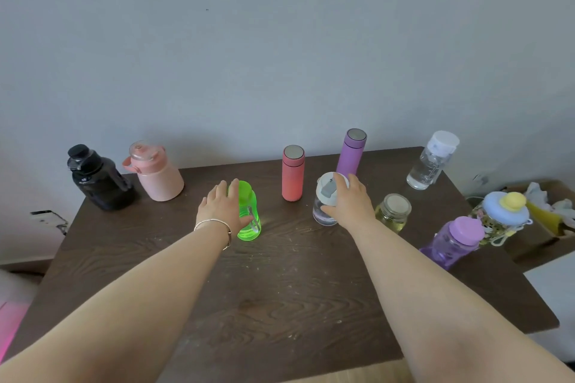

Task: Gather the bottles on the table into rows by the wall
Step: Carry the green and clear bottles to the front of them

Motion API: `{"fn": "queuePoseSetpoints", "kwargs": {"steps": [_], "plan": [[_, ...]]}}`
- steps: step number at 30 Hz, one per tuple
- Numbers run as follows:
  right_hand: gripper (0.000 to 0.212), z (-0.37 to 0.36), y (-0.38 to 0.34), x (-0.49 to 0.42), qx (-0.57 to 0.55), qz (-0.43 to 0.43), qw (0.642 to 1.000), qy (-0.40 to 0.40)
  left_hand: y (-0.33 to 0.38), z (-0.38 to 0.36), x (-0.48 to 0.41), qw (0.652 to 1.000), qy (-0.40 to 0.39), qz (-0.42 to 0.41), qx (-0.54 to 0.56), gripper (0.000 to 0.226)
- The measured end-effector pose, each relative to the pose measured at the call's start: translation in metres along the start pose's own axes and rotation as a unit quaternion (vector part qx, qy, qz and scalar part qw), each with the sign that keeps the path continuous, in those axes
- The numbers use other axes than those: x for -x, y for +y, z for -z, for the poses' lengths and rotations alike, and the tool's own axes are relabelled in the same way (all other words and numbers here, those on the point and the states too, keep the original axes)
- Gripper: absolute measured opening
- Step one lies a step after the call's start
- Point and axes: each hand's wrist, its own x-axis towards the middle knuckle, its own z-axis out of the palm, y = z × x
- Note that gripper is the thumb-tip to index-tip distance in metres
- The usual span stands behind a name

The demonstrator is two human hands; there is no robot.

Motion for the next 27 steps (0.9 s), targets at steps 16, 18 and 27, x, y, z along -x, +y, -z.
{"fn": "queuePoseSetpoints", "kwargs": {"steps": [16, 18, 27], "plan": [[0.068, -0.043, 0.004, -0.029, -0.111, -0.051, 0.991, 0.052, -0.010, -0.026, -0.019, 0.978, 0.006, 0.006, 0.207, 0.088], [0.068, -0.042, 0.005, -0.030, -0.109, -0.050, 0.991, 0.054, -0.008, -0.027, -0.020, 0.975, 0.014, 0.015, 0.222, 0.087], [0.070, -0.042, 0.006, -0.016, -0.132, -0.022, 0.989, 0.054, -0.011, -0.023, -0.011, 0.968, 0.046, 0.050, 0.243, 0.086]]}}
